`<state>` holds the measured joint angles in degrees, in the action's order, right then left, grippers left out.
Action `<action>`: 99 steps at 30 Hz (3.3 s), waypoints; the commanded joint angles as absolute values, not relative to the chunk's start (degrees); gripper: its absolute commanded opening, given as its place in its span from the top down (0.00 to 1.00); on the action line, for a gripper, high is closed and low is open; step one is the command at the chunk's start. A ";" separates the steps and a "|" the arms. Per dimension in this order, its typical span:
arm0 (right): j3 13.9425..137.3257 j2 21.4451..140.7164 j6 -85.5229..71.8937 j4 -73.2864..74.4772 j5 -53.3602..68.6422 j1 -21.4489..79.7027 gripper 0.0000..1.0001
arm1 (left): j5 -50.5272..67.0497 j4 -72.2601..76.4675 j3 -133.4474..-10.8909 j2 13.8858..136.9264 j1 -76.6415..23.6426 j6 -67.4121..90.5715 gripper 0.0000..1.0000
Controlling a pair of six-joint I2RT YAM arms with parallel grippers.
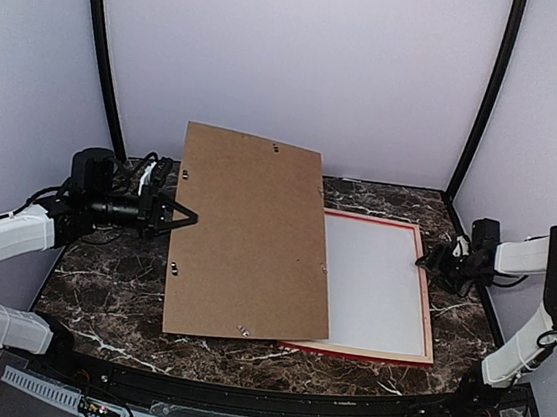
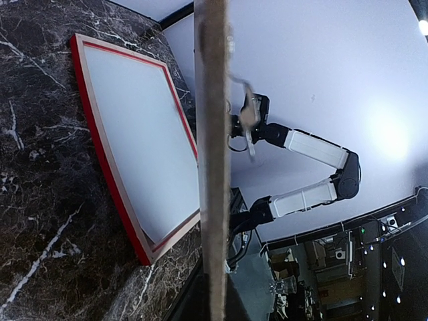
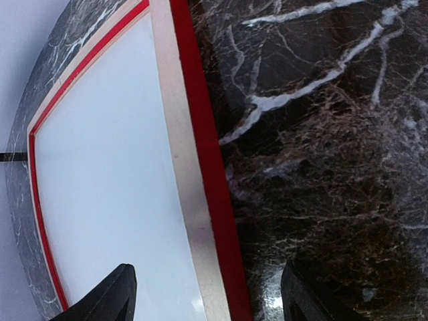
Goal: Put the photo into the frame
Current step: Move the frame body to the center of the board, then place the backboard on the frame body.
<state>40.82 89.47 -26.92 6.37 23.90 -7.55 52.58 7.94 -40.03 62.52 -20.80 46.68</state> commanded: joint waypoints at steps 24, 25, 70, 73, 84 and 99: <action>40.74 95.25 -28.54 -5.99 31.40 8.10 0.29 | 49.44 7.14 -45.52 64.21 -19.74 47.22 1.00; 40.90 95.34 -29.38 -6.74 31.38 9.25 0.29 | 49.05 7.12 -45.52 64.28 -19.70 47.34 1.00; 51.23 90.44 -22.30 8.16 26.60 8.59 0.23 | 57.48 37.36 -54.06 99.63 -27.91 68.84 1.00; 50.74 90.43 -22.07 8.16 26.79 8.27 0.23 | 57.71 36.46 -55.21 101.53 -28.20 68.24 1.00; 50.19 91.38 -22.15 7.30 27.33 8.17 0.23 | 58.80 32.31 -58.87 105.57 -28.39 65.23 1.00; 48.96 92.28 -22.32 6.09 27.76 8.10 0.23 | 58.51 25.08 -61.33 106.88 -28.39 60.11 1.00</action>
